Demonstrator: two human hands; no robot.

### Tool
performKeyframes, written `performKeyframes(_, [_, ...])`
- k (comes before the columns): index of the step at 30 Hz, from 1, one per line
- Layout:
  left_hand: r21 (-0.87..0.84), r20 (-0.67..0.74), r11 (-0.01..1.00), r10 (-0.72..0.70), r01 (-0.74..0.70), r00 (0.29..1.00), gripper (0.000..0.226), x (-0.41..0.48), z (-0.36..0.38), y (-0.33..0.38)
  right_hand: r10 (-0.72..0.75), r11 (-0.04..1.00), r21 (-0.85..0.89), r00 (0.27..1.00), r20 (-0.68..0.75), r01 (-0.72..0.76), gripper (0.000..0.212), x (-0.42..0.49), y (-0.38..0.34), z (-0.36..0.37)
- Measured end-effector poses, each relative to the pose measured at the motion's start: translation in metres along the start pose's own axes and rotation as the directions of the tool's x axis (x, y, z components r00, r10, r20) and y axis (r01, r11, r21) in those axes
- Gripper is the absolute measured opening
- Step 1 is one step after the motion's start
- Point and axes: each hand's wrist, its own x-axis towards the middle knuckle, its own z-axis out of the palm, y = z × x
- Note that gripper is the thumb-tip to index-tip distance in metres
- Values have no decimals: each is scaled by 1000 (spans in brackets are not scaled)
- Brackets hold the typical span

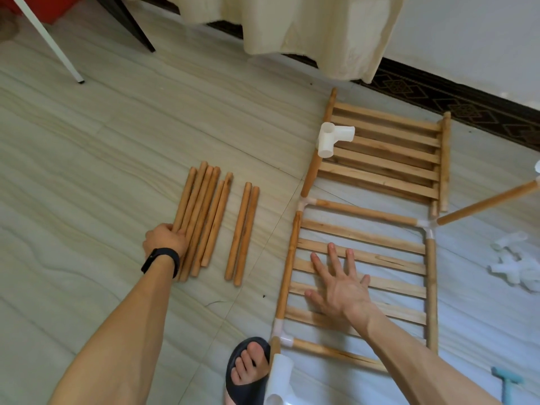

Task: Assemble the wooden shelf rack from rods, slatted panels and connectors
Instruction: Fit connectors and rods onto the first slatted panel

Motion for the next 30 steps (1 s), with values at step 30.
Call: performKeyframes(30, [-12, 243, 186, 954, -983, 177, 38, -321, -134, 159, 199, -96, 765, 765, -613, 637, 30, -281, 92, -168])
